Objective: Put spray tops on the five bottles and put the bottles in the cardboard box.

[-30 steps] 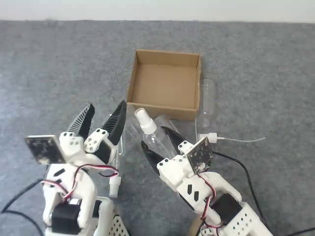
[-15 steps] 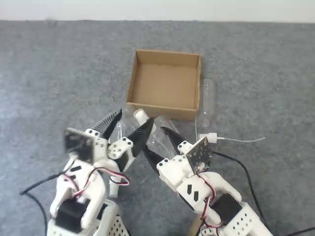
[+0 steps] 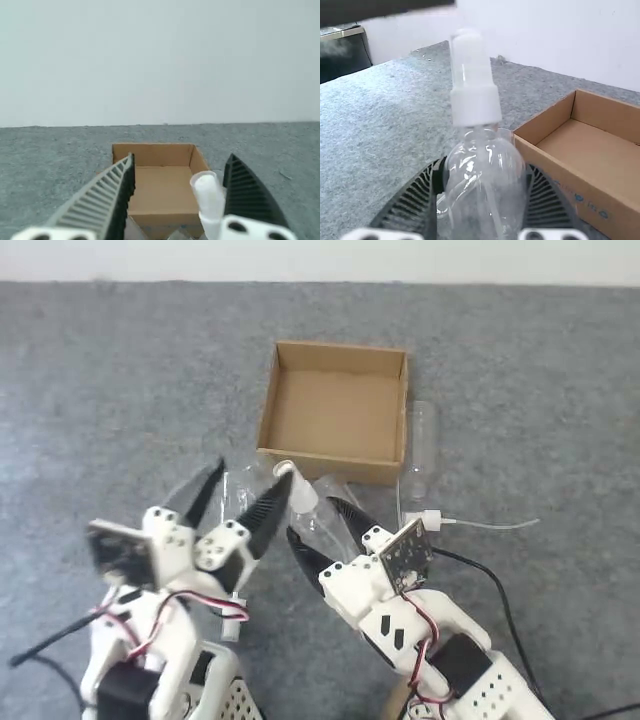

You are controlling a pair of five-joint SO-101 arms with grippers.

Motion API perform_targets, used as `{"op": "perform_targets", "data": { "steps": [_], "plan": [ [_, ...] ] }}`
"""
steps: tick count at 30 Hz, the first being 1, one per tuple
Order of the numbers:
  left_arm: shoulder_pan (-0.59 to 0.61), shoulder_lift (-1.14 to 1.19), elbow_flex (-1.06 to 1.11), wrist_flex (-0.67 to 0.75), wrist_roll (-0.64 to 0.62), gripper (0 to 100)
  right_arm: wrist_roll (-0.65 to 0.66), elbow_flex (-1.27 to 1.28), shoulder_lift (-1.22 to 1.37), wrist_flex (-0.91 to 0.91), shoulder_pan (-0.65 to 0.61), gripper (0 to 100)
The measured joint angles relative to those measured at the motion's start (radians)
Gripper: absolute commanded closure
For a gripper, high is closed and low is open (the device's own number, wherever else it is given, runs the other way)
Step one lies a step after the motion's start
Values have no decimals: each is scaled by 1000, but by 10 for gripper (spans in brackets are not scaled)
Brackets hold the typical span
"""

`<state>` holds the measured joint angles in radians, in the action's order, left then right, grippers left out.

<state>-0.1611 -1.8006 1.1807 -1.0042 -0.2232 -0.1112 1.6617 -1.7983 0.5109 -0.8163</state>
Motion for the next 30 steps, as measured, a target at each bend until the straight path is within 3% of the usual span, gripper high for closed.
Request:
{"op": "perform_targets", "data": {
  "steps": [7, 11, 19, 30],
  "plan": [
    [199, 0, -37, -9, -55, 732, 0, 0, 0, 0, 0, 919],
    [236, 0, -14, -9, -58, 732, 0, 0, 0, 0, 0, 919],
    [189, 0, 146, 5, -58, 732, 0, 0, 0, 0, 0, 919],
    [54, 2, 164, 6, -18, 732, 0, 0, 0, 0, 3, 919]
  ]
}}
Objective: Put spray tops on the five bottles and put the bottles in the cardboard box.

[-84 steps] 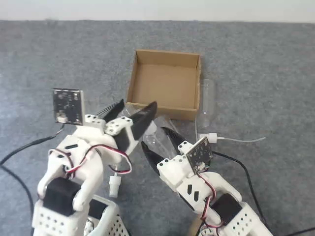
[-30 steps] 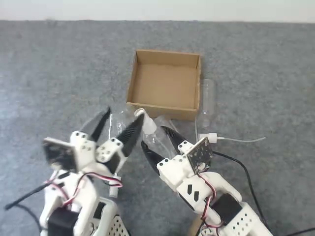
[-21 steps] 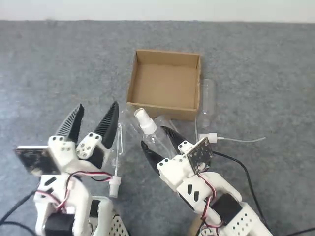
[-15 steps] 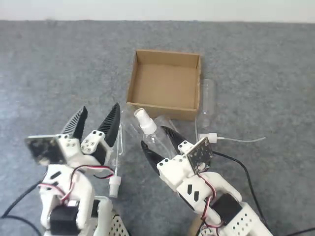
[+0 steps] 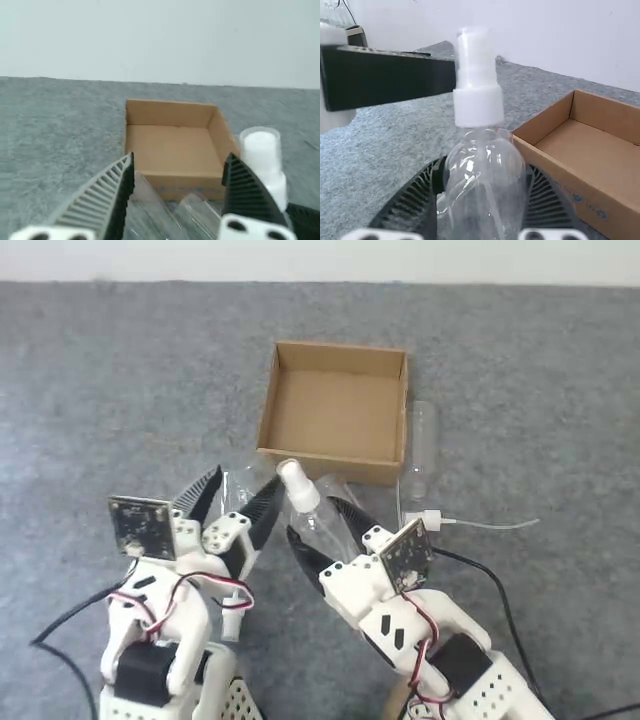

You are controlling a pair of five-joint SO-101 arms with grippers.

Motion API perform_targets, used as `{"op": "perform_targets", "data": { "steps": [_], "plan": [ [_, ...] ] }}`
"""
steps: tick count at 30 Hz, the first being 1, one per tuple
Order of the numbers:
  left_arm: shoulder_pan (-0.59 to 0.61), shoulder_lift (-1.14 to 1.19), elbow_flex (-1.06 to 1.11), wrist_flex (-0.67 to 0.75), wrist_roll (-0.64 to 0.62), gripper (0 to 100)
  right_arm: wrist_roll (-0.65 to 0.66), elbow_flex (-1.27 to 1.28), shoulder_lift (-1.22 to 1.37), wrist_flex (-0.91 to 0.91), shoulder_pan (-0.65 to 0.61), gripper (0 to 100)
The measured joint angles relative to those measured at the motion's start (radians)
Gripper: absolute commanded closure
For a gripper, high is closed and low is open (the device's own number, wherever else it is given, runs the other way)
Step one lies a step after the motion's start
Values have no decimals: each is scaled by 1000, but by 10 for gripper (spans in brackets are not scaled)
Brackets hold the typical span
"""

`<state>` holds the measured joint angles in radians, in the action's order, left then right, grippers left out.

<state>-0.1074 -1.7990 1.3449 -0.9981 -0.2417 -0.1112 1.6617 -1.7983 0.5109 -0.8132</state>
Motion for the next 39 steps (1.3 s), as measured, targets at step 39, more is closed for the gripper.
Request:
{"op": "perform_targets", "data": {
  "steps": [39],
  "plan": [
    [331, 0, -81, -84, 28, 731, 0, 0, 0, 52, 94, 919]
  ]
}}
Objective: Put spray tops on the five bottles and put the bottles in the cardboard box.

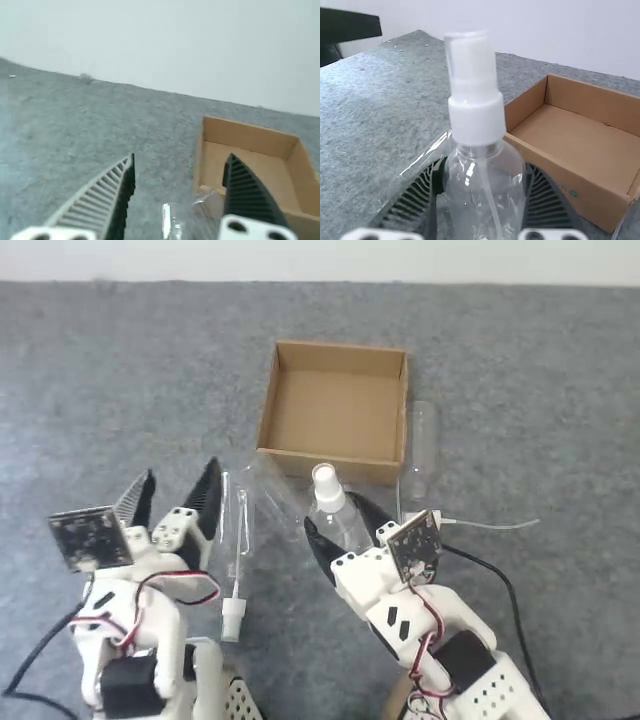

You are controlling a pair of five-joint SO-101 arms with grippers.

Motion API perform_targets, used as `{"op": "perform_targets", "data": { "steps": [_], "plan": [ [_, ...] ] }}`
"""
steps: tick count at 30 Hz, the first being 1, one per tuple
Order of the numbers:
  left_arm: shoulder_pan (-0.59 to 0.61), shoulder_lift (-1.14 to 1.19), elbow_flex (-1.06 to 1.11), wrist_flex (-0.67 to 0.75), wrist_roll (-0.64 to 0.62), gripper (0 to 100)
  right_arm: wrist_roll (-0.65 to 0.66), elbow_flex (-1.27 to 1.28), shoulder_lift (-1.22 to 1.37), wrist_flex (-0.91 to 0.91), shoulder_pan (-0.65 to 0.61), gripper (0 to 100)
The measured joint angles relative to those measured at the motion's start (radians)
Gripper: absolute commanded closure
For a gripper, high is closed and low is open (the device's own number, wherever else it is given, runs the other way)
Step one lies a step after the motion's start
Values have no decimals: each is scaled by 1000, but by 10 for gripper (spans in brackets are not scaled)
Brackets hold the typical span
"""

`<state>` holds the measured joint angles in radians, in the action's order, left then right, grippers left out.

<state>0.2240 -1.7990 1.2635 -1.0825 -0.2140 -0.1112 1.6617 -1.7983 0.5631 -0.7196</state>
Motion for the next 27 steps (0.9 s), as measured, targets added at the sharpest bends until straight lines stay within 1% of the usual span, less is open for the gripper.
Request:
{"op": "perform_targets", "data": {
  "steps": [3, 6, 8, 12, 14, 17, 23, 25, 27],
  "plan": [
    [68, 0, 49, 0, 0, 731, 0, 0, 0, 0, 23, 919],
    [109, 0, 118, 3, 0, 729, 0, 0, 0, 0, 54, 919],
    [124, 2, 170, 29, 0, 729, 0, 0, 0, 0, 71, 919],
    [132, 5, 276, 115, 0, 729, 0, -6, 0, 0, 106, 919],
    [132, 5, 292, 146, 0, 729, 0, -23, 0, 0, 127, 919],
    [133, 5, 296, 158, 0, 729, 12, -86, 0, 0, 133, 919],
    [133, 5, 296, 158, 0, 730, 92, -245, 0, -3, 133, 919],
    [133, 5, 296, 158, 0, 730, 115, -292, 18, -38, 133, 919],
    [133, 5, 296, 158, 0, 731, 133, -341, 91, -83, 133, 919]
  ]
}}
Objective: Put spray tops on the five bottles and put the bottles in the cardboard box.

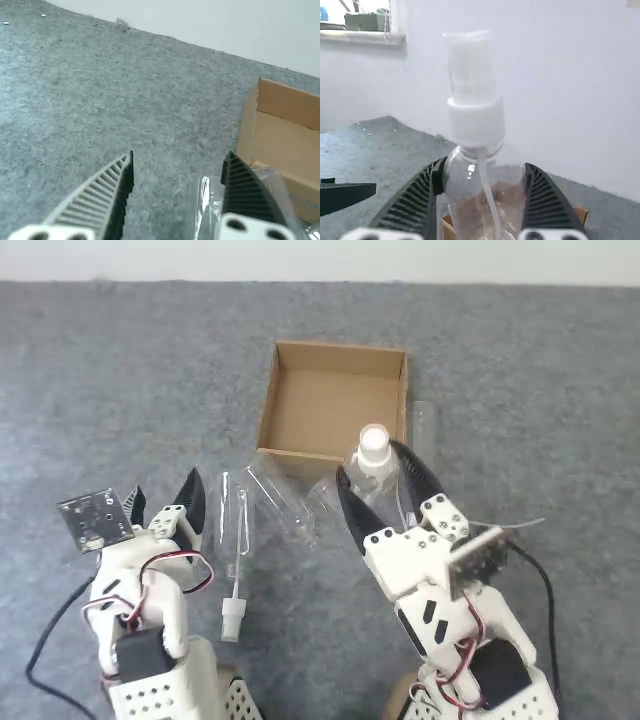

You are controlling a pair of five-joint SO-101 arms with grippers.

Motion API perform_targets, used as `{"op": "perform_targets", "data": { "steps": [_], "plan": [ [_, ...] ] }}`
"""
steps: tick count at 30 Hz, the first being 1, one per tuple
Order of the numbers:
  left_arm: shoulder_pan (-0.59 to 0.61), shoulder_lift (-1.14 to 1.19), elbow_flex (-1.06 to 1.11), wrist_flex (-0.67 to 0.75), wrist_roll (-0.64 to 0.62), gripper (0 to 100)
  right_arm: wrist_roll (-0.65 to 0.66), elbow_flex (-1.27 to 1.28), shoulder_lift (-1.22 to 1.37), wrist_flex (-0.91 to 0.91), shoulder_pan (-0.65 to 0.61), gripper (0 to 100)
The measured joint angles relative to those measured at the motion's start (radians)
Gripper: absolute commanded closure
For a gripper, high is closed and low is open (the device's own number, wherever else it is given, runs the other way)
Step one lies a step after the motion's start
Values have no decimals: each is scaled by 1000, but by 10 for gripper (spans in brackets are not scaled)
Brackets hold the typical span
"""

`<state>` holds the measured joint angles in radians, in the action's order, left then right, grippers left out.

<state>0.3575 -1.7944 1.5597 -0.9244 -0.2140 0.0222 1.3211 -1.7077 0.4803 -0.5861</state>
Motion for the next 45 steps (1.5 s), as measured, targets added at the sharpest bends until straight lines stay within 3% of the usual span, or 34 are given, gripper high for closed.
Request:
{"op": "perform_targets", "data": {
  "steps": [22, 40, 45],
  "plan": [
    [0, 0, 0, 0, 0, 731, 11, -456, 1217, -615, 3, 919],
    [0, 0, 0, 0, 0, 731, 9, -965, 2038, -862, 43, 916],
    [0, 0, 0, 0, 0, 731, -84, -1148, 2243, -865, 68, 918]
  ]
}}
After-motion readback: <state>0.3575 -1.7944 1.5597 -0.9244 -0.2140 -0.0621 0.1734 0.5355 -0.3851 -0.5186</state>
